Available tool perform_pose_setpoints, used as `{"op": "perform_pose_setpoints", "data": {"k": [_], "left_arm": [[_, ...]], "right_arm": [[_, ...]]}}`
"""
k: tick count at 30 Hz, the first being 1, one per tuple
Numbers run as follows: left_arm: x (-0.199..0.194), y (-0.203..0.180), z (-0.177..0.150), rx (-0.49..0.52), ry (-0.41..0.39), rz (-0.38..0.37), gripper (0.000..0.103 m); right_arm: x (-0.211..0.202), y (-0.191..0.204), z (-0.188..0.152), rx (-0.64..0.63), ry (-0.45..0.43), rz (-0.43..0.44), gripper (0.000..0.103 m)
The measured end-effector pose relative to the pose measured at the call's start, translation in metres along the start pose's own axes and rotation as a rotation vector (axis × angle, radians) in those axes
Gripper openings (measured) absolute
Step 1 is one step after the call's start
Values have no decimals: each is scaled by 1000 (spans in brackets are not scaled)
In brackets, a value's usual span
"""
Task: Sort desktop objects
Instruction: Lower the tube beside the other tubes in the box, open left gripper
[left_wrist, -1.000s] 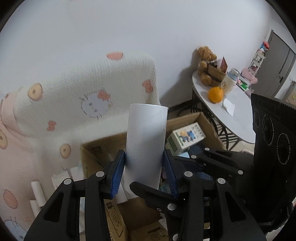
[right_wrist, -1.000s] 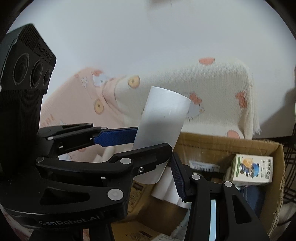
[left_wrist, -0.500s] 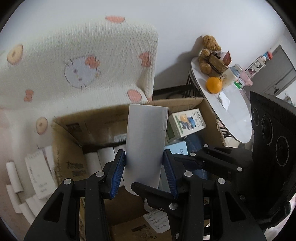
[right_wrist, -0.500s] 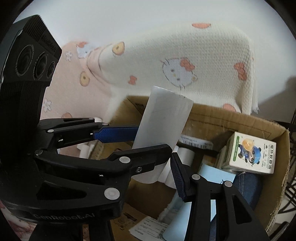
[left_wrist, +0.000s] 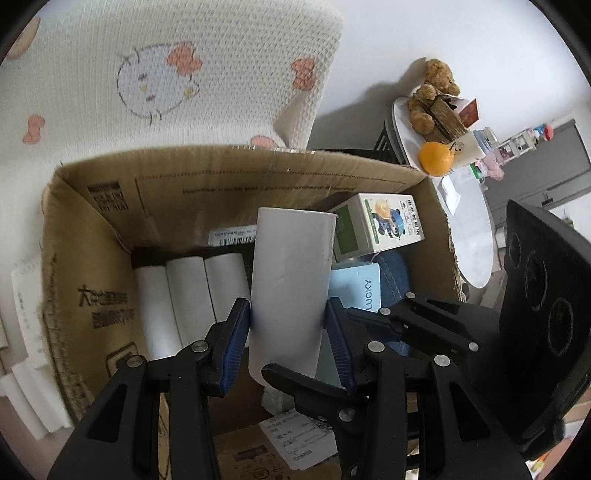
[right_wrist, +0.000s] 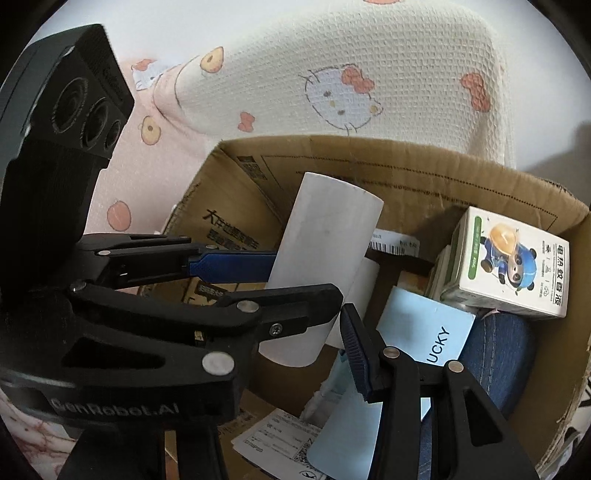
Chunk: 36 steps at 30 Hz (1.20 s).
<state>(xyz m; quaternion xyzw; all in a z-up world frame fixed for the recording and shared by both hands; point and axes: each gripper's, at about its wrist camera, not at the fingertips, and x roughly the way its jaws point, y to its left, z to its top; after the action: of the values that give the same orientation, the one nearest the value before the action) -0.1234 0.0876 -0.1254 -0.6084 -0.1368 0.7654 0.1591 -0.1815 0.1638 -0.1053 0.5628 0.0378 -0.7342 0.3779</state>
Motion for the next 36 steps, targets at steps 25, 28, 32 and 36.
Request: {"op": "perform_pose_setpoints", "data": {"k": [25,28,32,36], "left_arm": [[61,29,2,-196,92,27,46],[65,32,2,-246,62,-23,46],[76,34,-2,-304,53,-74,46],[85,34,-6,-338,58,-60,46]], "right_arm": [[-19,4,-18,-78,-13,-105,44],[-28,2,-21,-101,-30,-144,44],[-38,4,-26,-117,-50,-155,44],[-45,6,-29,-135,-64,-170,44]]}}
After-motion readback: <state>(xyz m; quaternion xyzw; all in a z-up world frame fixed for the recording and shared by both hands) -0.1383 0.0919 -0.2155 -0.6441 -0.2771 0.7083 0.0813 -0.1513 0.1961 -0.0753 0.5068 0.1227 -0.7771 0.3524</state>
